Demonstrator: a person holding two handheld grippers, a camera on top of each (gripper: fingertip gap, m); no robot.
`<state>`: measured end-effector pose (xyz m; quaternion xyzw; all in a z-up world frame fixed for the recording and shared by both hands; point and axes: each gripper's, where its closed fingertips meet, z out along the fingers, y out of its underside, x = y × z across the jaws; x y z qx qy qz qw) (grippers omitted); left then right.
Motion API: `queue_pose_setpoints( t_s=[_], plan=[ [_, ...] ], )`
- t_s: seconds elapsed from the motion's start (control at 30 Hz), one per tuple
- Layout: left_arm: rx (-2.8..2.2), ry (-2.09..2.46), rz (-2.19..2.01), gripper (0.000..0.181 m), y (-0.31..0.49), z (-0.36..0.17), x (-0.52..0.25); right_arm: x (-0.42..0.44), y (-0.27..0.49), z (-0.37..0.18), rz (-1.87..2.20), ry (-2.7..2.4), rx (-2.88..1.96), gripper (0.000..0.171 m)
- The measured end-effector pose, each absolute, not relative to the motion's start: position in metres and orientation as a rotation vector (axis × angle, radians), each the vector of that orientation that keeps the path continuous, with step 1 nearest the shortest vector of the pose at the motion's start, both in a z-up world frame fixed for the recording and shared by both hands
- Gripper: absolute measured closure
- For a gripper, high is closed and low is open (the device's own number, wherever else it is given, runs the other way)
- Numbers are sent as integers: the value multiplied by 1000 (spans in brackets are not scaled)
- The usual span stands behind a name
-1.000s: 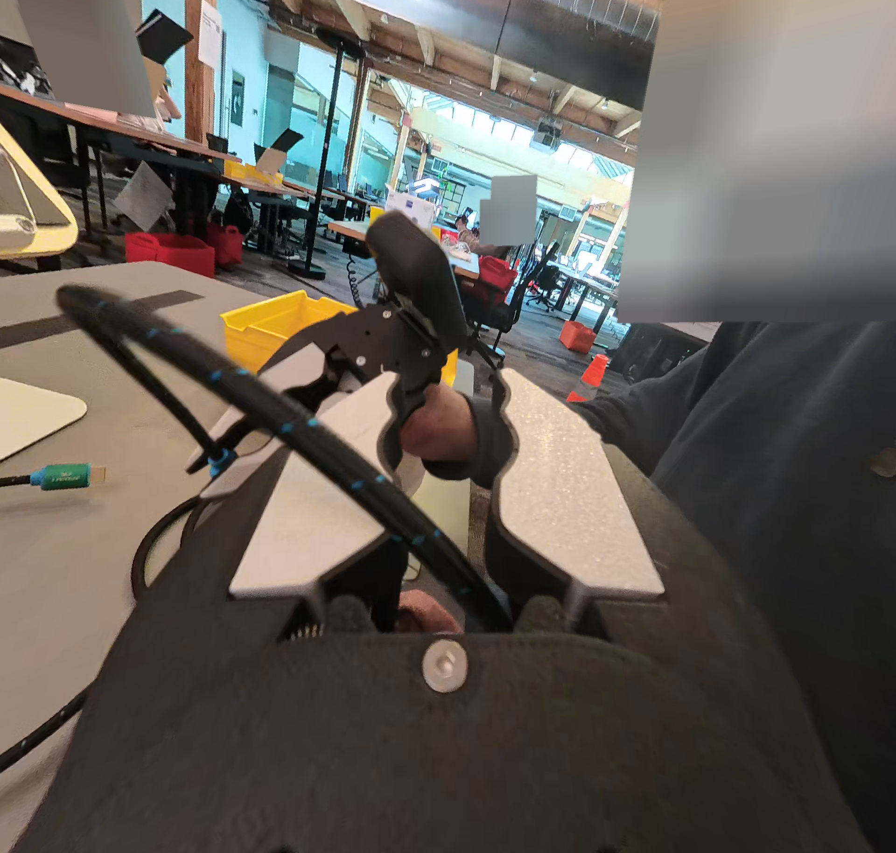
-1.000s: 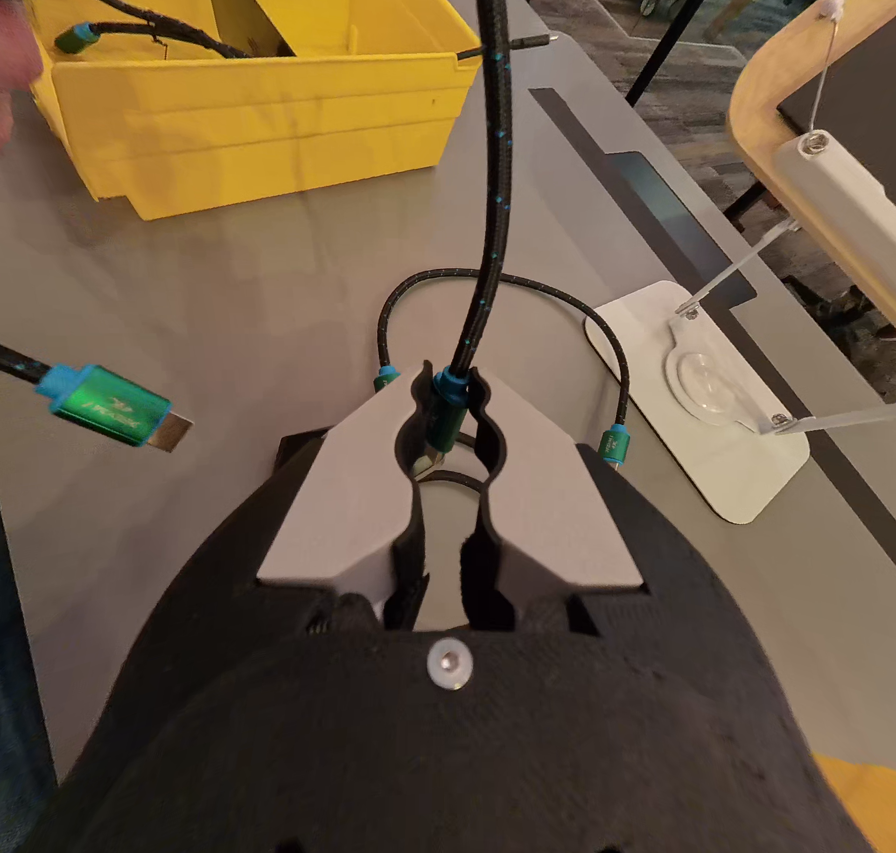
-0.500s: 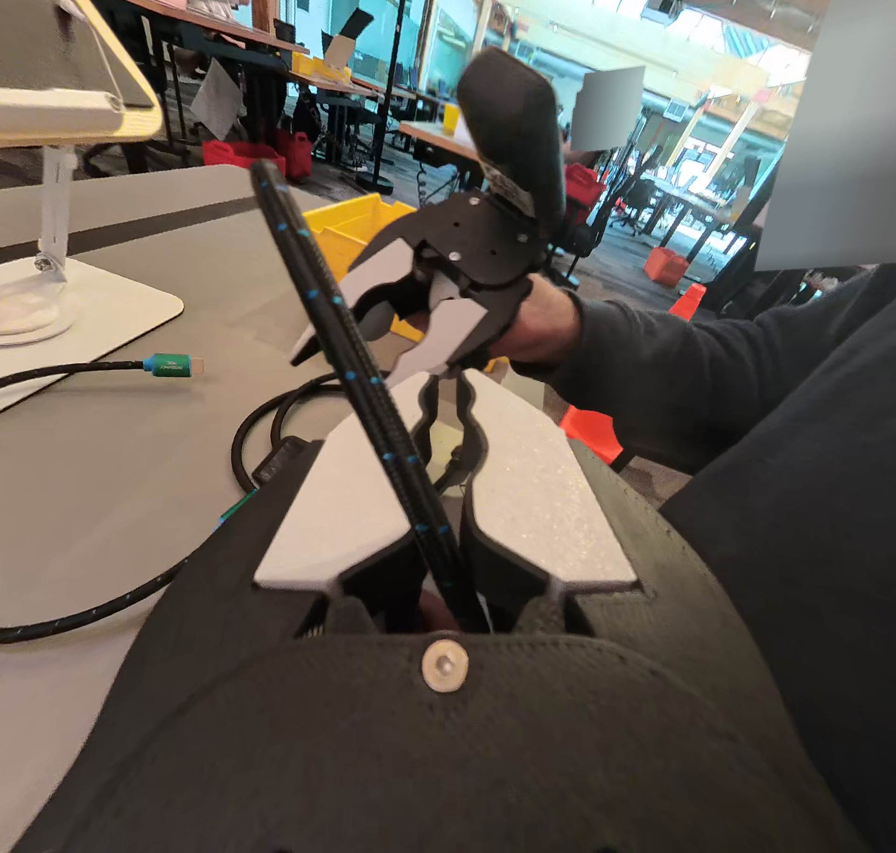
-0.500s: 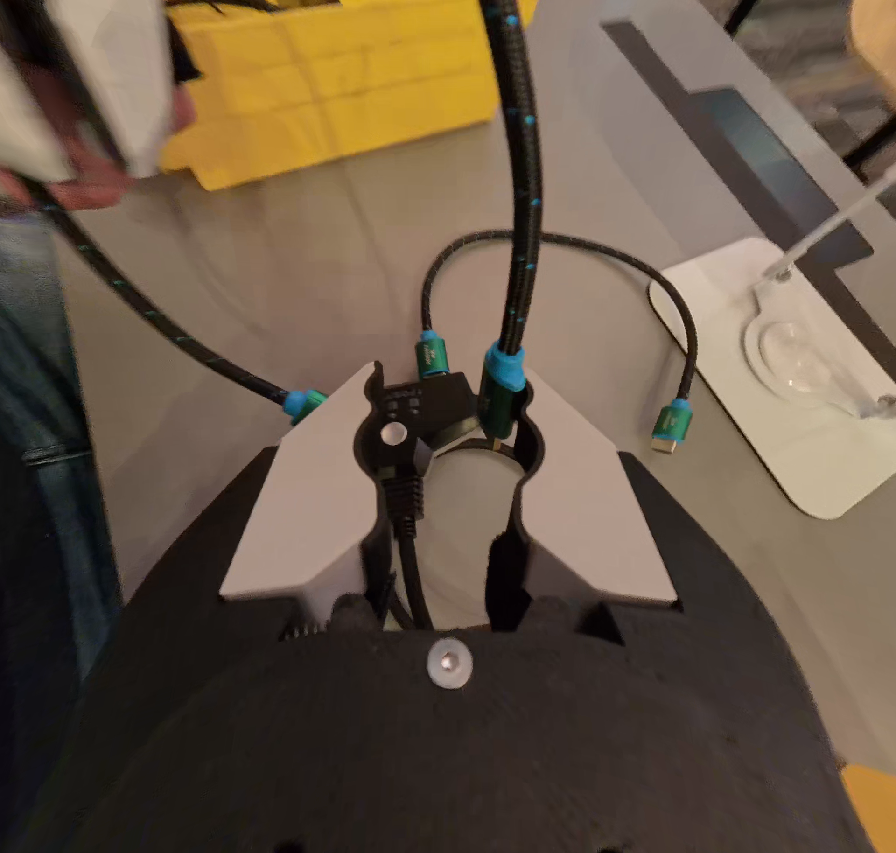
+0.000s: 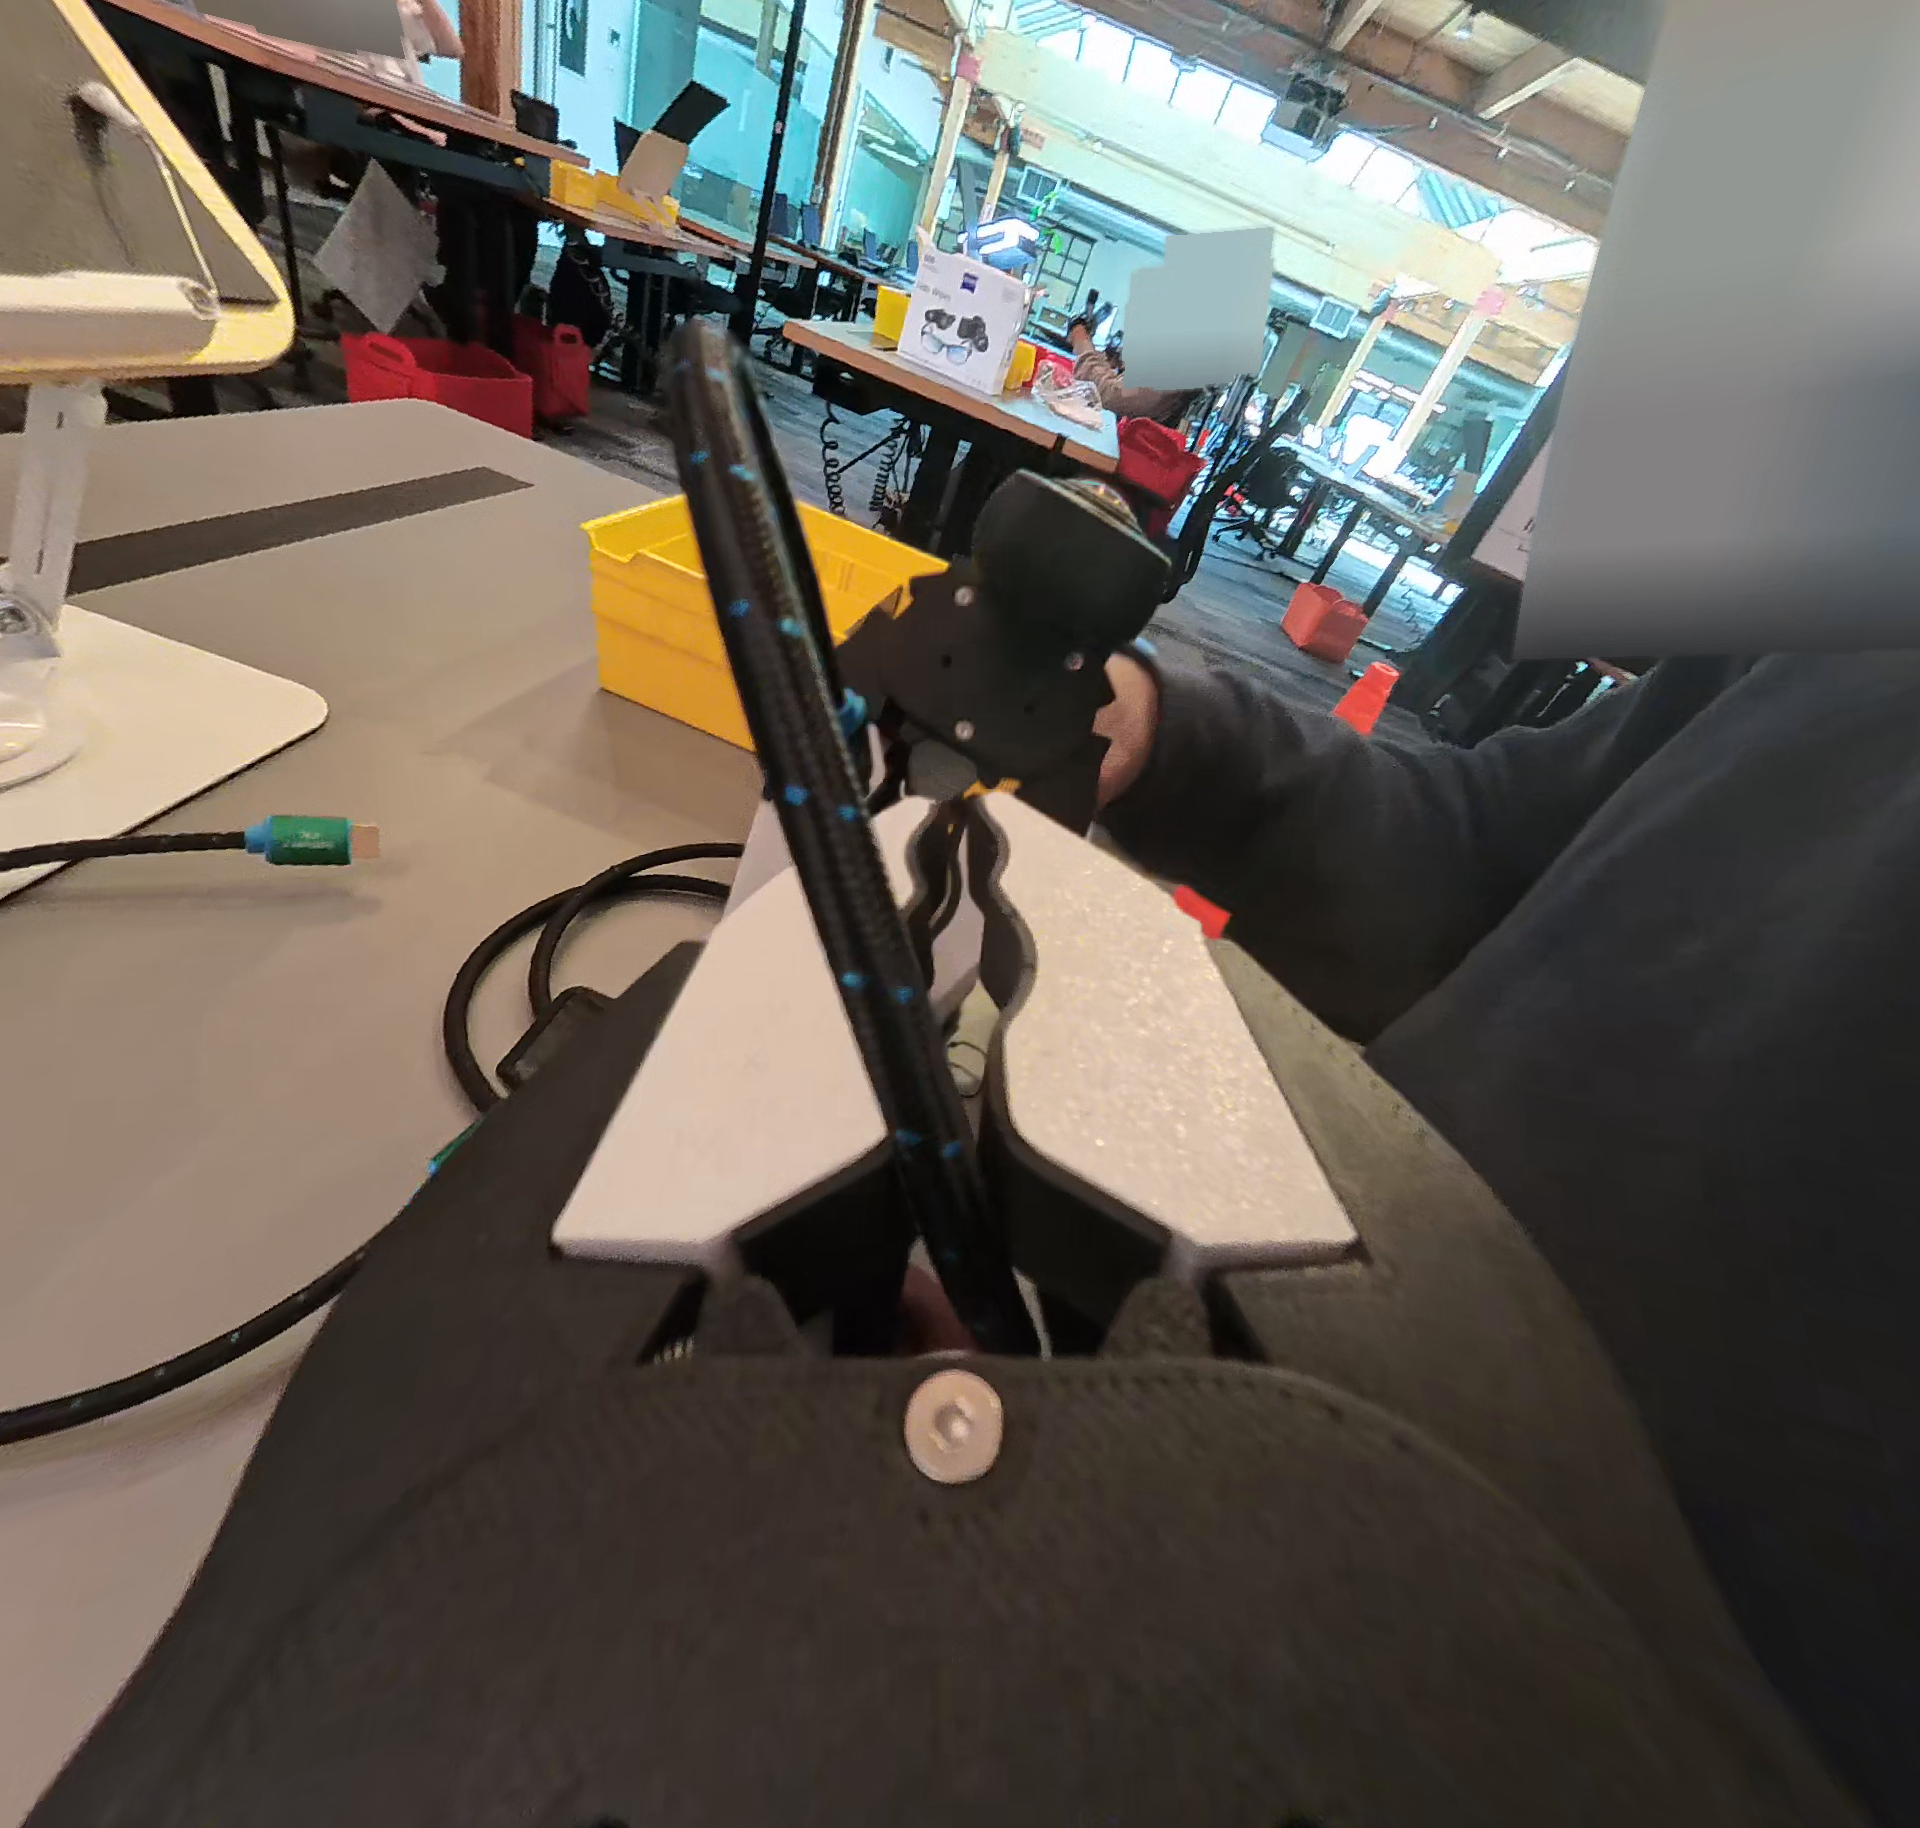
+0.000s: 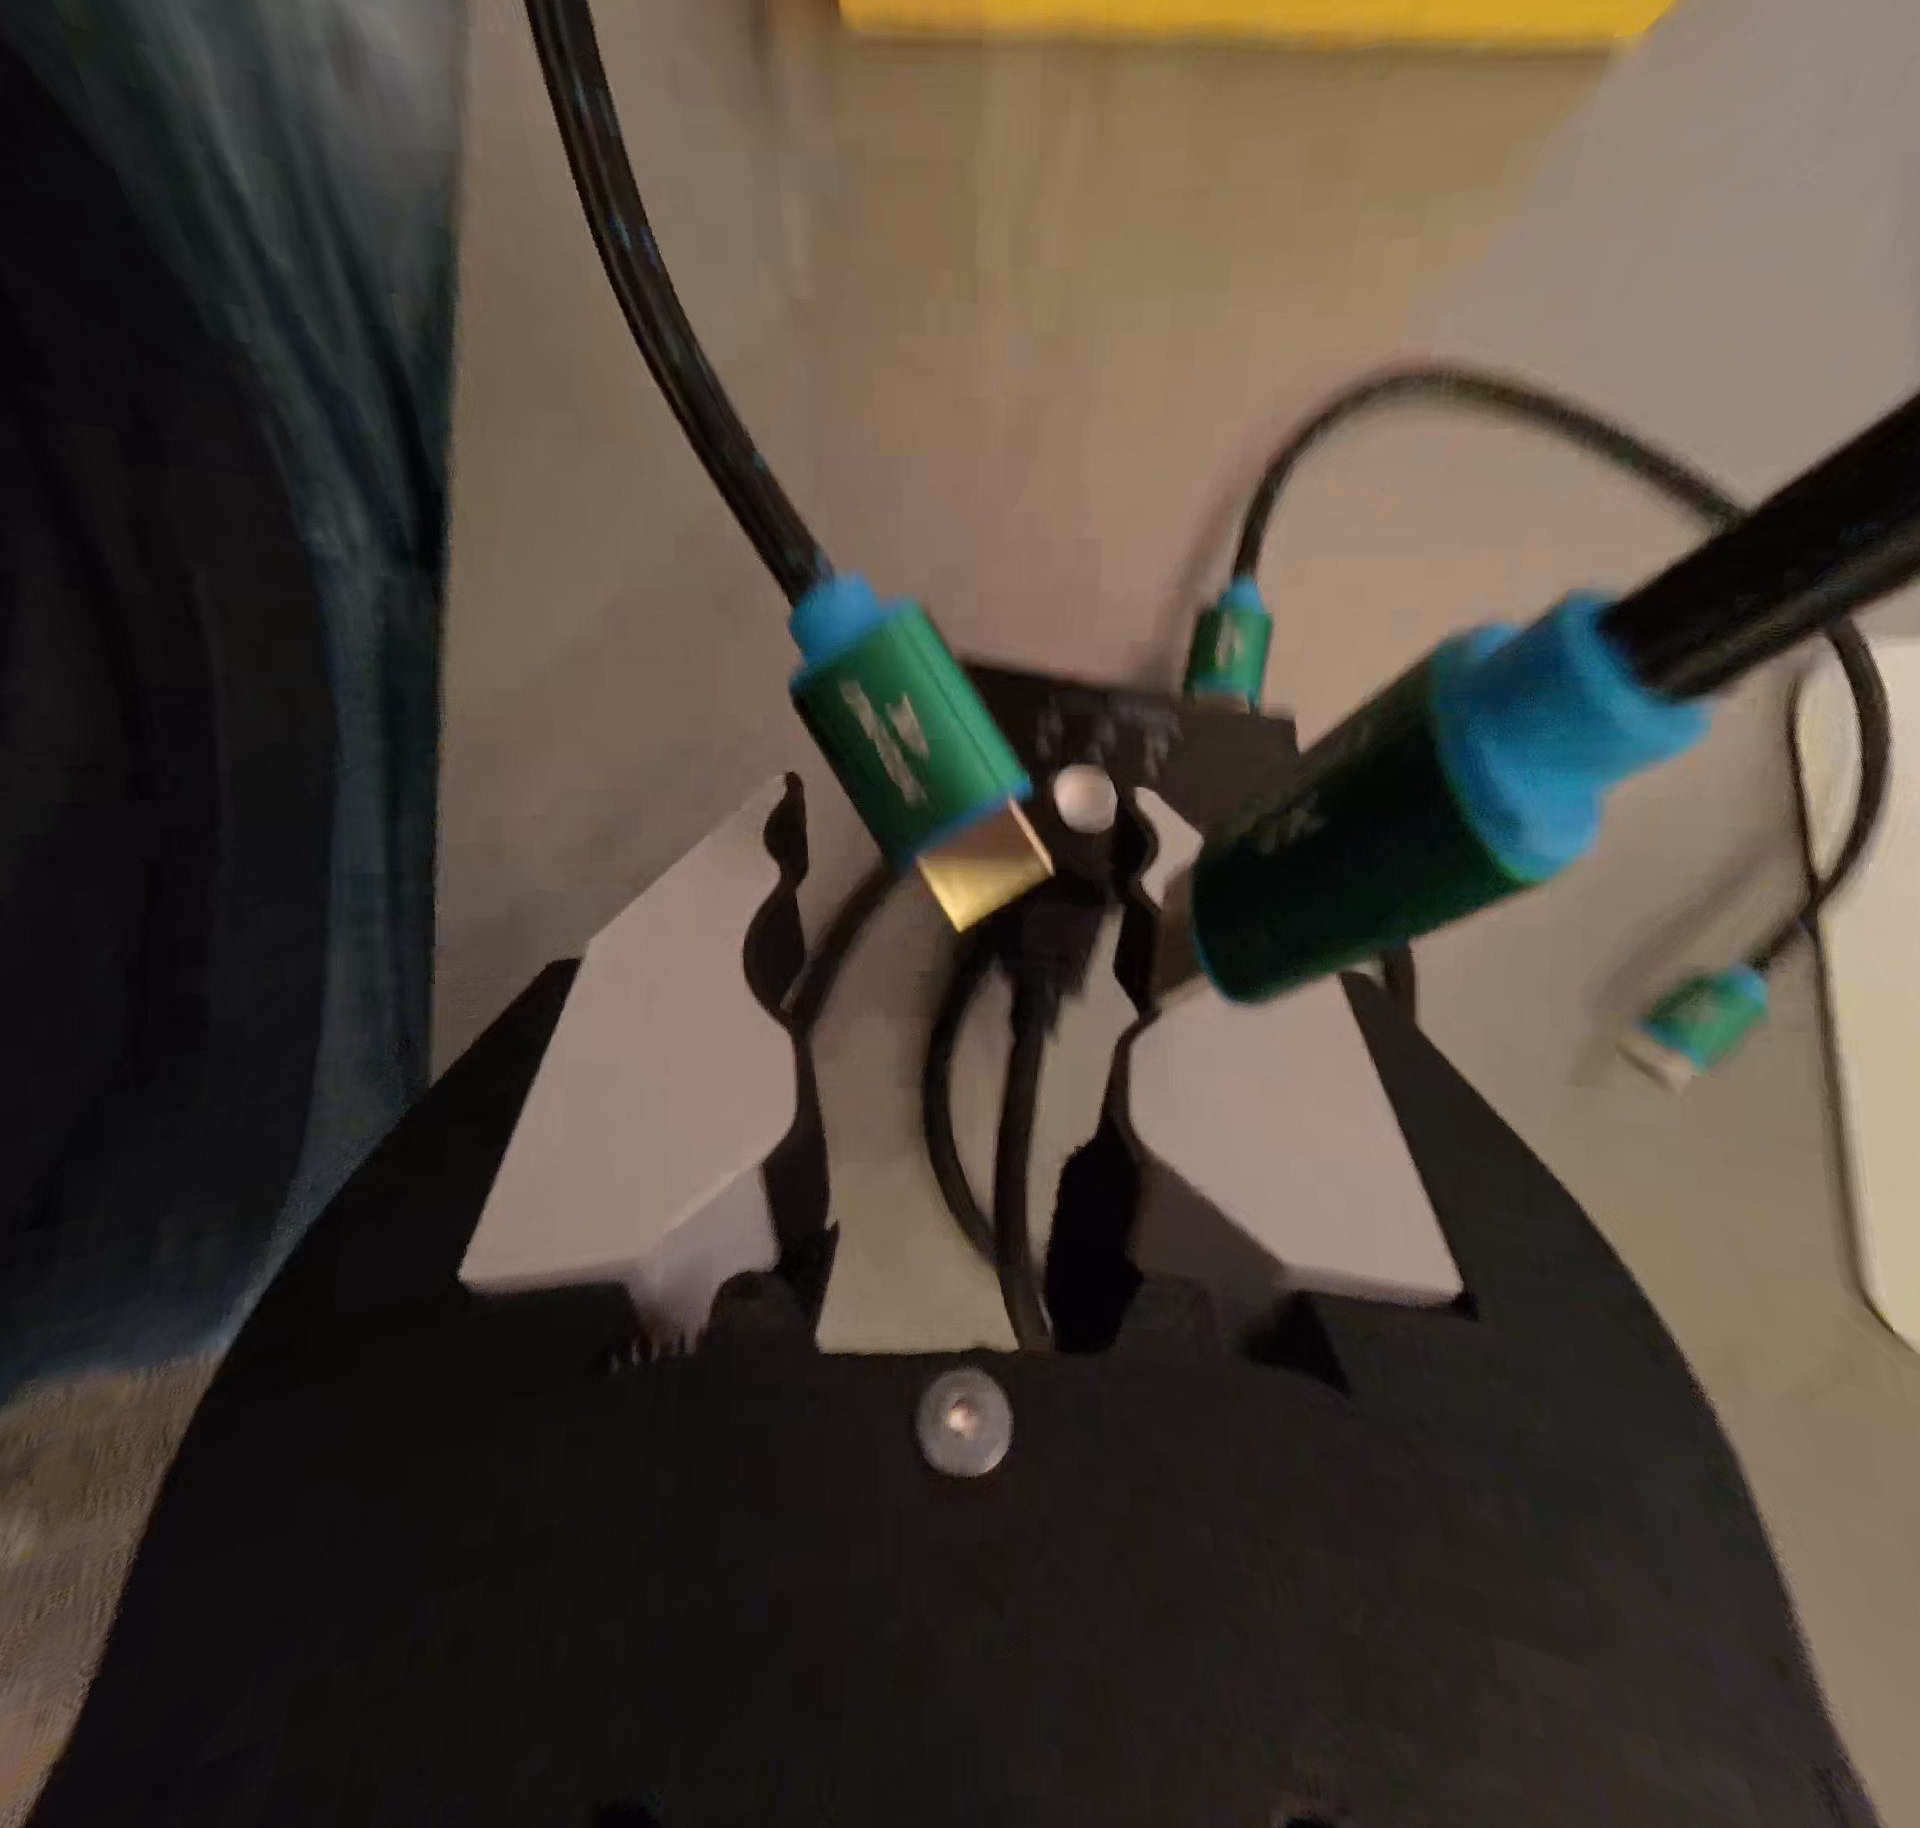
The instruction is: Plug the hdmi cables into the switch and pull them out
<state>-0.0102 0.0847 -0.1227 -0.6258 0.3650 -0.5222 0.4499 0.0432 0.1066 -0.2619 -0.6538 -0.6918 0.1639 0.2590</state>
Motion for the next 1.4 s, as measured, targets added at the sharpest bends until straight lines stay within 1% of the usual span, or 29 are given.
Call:
queue_pose_setpoints(
  t_s=[0.07,0.1,0.13,0.27,0.33,0.37,0.4,0.47,0.5,0.53,0.57,0.67,0.77,0.83,0.9,0.97,1.03,1.23,1.4],
  plan=[
    [-1546,897,-1291,179,86,-121,-13,66,106,-262,395,-1931,-1843,116],
    [-1545,889,-1297,179,87,-120,-14,74,102,-259,415,-1949,-1858,122],
    [-1547,886,-1297,179,88,-121,-14,80,97,-255,432,-1961,-1850,122],
    [-1565,878,-1302,178,91,-123,-14,73,67,-218,560,-2005,-1623,128],
    [-1568,881,-1314,178,90,-124,-12,52,63,-197,563,-1957,-1469,124],
    [-1570,884,-1317,178,89,-124,-11,41,67,-192,523,-1932,-1423,118],
    [-1571,888,-1317,178,88,-124,-10,35,74,-195,454,-1929,-1416,112],
    [-1565,893,-1325,178,85,-122,-8,34,91,-218,286,-1976,-1465,111],
    [-1562,893,-1328,178,84,-121,-7,36,97,-230,225,-2006,-1495,114],
    [-1558,891,-1331,178,84,-119,-7,38,102,-238,188,-2014,-1515,129],
    [-1556,889,-1335,178,83,-118,-8,37,102,-242,211,-2011,-1521,153],
    [-1557,869,-1338,177,87,-118,-12,34,94,-236,372,-1970,-1507,154],
    [-1531,809,-1393,172,93,-114,-18,33,92,-226,515,-1902,-1524,155],
    [-1496,781,-1437,164,93,-109,-21,31,92,-225,587,-1862,-1540,155],
    [-1491,769,-1459,150,94,-111,-23,26,89,-220,689,-1808,-1545,156],
    [-1473,758,-1500,143,93,-112,-23,21,90,-214,770,-1744,-1557,159],
    [-1455,741,-1515,140,92,-112,-23,20,90,-215,788,-1729,-1570,161],
    [-1546,818,-1443,140,87,-140,2,15,96,-220,679,-1718,-1597,161],
    [-1614,897,-1269,144,85,-163,19,8,98,-216,622,-1697,-1584,162]
  ],
)
